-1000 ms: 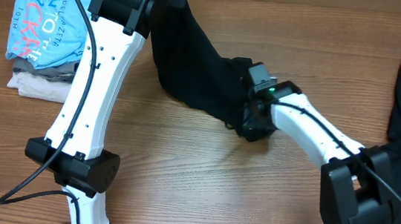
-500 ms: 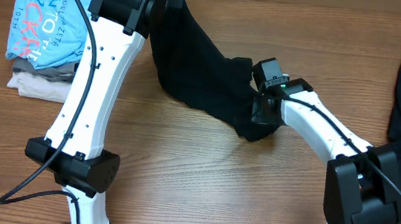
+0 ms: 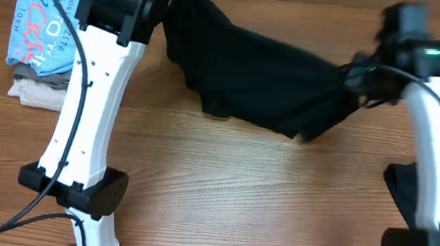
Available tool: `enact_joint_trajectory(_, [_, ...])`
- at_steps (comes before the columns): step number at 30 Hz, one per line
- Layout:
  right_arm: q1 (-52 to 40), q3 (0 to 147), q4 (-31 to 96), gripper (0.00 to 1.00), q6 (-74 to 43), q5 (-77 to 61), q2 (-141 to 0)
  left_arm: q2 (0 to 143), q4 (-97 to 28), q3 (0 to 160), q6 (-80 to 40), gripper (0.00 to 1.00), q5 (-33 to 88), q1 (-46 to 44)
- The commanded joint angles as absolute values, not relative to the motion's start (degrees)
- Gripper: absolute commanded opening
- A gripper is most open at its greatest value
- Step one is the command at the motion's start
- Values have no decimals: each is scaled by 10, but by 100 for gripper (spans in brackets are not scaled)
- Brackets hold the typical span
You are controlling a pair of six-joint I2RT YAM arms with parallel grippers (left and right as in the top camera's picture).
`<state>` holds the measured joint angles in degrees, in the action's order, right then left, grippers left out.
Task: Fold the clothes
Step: 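Lift the garment with both grippers and spread it flat across the table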
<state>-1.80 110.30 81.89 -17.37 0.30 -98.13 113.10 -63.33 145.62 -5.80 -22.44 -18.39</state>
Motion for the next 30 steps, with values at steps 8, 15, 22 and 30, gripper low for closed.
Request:
enact_joint_trajectory(8, [58,1509,970,4,-148,-3,-941,966,-639,1478,-47,4,-250,-180])
enact_joint_trajectory(15, [58,1553,970,4,-147,0,-855,858,-671,1478,-42,4,-246,-180])
enact_joint_trajectory(22, [58,1551,970,4,-148,27,-819,850,-700,1478,-42,4,-252,-180])
enact_joint_trajectory(30, [58,1407,970,4,-150,25,-835,926,-731,1478,-43,4,-288,-179])
